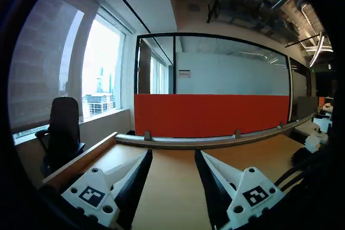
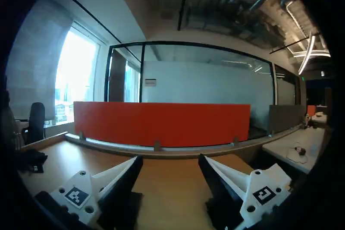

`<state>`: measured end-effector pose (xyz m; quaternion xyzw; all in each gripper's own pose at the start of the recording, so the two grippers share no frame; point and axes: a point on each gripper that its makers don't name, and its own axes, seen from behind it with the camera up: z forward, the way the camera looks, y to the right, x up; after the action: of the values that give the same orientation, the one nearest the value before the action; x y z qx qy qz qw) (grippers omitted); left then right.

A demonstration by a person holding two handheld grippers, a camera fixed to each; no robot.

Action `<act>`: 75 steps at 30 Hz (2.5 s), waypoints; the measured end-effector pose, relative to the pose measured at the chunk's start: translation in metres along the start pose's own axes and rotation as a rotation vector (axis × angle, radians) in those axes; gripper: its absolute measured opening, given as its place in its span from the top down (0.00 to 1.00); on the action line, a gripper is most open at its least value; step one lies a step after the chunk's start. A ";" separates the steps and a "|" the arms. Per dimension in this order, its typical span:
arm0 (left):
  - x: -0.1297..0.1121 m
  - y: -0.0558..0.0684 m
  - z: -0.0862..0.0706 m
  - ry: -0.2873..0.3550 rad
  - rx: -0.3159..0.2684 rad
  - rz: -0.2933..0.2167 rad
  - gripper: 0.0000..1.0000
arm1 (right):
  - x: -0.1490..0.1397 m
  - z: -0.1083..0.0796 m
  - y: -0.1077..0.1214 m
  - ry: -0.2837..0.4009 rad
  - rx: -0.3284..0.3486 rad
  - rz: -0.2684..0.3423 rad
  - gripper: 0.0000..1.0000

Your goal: Fold towel

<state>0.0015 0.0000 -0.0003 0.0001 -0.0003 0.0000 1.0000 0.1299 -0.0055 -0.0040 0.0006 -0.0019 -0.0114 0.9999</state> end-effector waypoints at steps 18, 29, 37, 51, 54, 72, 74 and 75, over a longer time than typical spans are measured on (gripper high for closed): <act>0.018 0.028 0.000 -0.064 -0.124 0.068 0.29 | 0.036 0.002 -0.023 -0.043 0.101 -0.039 0.01; 0.013 0.059 0.002 -0.129 -0.279 0.106 0.29 | 0.032 0.003 -0.052 -0.112 0.244 -0.073 0.01; -0.006 0.081 -0.004 -0.202 -0.388 0.141 0.29 | 0.015 0.000 -0.068 -0.185 0.334 -0.122 0.01; -0.047 0.100 -0.022 -0.345 -0.519 0.180 0.29 | -0.014 -0.015 -0.098 -0.313 0.507 -0.218 0.00; -0.054 0.100 -0.024 -0.359 -0.525 0.188 0.29 | -0.018 -0.018 -0.100 -0.328 0.522 -0.224 0.01; -0.117 0.112 -0.031 -0.425 -0.546 0.206 0.29 | -0.084 -0.029 -0.104 -0.424 0.546 -0.232 0.00; -0.125 0.113 -0.031 -0.433 -0.549 0.211 0.29 | -0.094 -0.032 -0.105 -0.437 0.550 -0.235 0.00; -0.129 0.114 -0.032 -0.438 -0.550 0.213 0.29 | -0.098 -0.032 -0.105 -0.443 0.552 -0.236 0.00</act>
<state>-0.1275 0.1136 -0.0319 -0.2687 -0.2143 0.1041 0.9333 0.0294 -0.1083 -0.0370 0.2681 -0.2213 -0.1257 0.9292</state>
